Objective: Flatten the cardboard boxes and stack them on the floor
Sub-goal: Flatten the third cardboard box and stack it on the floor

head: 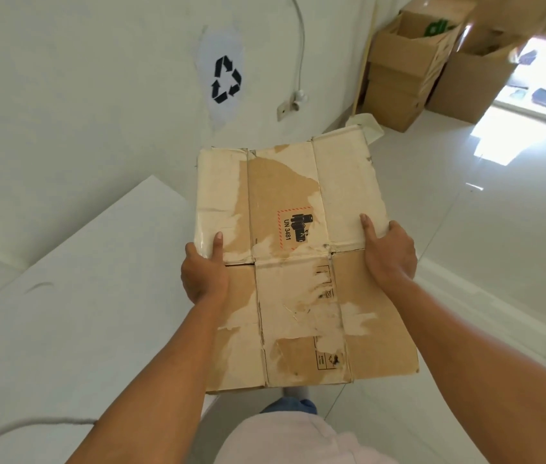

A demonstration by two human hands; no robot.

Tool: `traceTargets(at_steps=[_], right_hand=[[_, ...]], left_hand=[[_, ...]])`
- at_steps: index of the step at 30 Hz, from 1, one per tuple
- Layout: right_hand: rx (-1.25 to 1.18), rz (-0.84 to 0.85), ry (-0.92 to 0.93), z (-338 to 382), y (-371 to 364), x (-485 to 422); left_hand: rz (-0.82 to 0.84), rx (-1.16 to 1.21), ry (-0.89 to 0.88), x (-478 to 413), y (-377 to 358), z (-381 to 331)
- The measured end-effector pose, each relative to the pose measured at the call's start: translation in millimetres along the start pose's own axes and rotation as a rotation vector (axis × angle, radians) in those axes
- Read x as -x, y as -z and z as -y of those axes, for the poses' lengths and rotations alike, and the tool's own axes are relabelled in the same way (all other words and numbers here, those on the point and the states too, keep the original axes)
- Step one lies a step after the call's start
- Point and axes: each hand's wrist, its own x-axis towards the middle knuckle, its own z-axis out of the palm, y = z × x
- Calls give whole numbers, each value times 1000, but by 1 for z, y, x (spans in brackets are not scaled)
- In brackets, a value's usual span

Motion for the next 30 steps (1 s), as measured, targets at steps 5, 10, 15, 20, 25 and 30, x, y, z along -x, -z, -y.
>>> traceTargets(at_steps=[5,10,15,20,25,30], right_hand=[[24,2,-14,-1,9,-72],[54,40,-6,-9,9,-141],[95,127,48,-16,8,-218],[149,222,132,-12,8,-294],[235,311,236,-6,2,-353],[271,385,287,2,-21,-392]], left_hand=[[31,-26,19,-10,-53,-47],[24,-68,52,-15,-101,-84],[-36,-75,128,-5,-146,-117],[-103,-38,226,13,-188,-149],[-155,-38,319,27,-228,-165],[-164,-31,383,21,-257,-163]])
